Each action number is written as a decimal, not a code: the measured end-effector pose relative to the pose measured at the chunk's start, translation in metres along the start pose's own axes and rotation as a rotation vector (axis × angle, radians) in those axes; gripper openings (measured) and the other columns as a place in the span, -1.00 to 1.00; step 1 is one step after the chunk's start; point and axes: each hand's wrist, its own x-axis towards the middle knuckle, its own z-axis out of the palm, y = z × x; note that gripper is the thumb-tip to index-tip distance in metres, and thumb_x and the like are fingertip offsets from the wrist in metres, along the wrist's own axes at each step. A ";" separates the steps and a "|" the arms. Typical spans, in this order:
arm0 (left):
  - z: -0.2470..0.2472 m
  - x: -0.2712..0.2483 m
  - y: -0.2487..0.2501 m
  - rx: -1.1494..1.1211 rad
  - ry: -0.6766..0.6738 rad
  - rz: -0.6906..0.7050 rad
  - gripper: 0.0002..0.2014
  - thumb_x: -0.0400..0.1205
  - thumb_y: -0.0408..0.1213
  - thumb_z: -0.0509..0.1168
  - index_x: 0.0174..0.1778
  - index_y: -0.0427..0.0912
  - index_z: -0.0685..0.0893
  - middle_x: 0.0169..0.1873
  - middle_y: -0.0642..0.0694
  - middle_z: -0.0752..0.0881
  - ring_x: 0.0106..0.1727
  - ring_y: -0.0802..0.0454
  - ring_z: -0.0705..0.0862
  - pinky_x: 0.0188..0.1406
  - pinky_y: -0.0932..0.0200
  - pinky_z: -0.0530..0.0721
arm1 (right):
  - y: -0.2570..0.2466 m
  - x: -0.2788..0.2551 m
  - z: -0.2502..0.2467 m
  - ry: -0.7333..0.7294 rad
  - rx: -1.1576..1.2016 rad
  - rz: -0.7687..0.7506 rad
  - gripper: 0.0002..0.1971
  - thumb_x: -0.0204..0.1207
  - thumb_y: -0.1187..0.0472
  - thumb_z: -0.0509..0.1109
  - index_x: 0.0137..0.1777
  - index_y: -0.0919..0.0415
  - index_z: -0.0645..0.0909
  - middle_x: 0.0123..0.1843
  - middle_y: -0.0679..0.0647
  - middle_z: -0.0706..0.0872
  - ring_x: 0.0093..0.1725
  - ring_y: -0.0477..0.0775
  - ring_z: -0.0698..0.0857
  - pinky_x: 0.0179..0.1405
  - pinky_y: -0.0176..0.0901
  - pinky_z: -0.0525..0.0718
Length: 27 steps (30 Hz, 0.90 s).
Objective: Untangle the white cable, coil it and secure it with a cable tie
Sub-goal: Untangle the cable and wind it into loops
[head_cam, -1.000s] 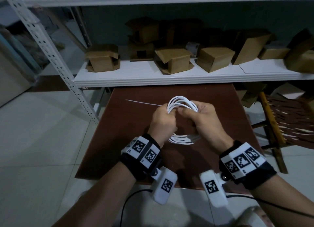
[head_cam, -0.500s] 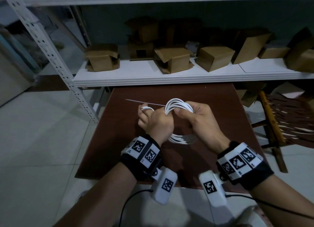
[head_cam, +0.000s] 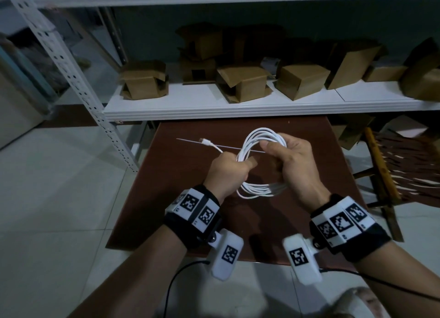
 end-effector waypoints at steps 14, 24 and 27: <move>-0.013 -0.008 0.016 -0.554 -0.254 -0.164 -0.38 0.74 0.33 0.23 0.67 0.24 0.25 0.04 -0.30 0.90 0.00 -0.28 0.93 -0.22 -0.24 0.88 | 0.005 0.012 -0.011 0.220 0.066 0.036 -0.77 0.67 0.29 0.44 -0.25 0.11 0.70 -0.56 -0.02 0.37 -0.58 -0.03 0.28 -0.61 -0.26 0.24; -0.011 0.006 0.002 -0.290 0.008 0.070 -0.80 0.81 -0.32 0.31 0.05 -0.22 0.86 -0.13 -0.10 0.85 -0.14 0.08 0.78 -0.13 0.20 0.76 | 0.007 0.013 -0.014 0.181 0.138 0.042 -0.75 0.68 0.31 0.42 -0.26 0.12 0.69 -0.53 0.04 0.34 -0.63 -0.07 0.25 -0.64 -0.33 0.24; -0.009 0.006 0.005 -0.304 0.010 0.078 -0.62 0.84 -0.13 0.31 0.06 -0.41 0.85 -0.15 -0.08 0.79 -0.09 0.13 0.71 0.02 0.13 0.63 | 0.005 0.012 -0.014 0.126 0.189 0.062 -0.74 0.70 0.31 0.40 -0.24 0.10 0.69 -0.55 0.00 0.33 -0.63 -0.08 0.22 -0.63 -0.33 0.22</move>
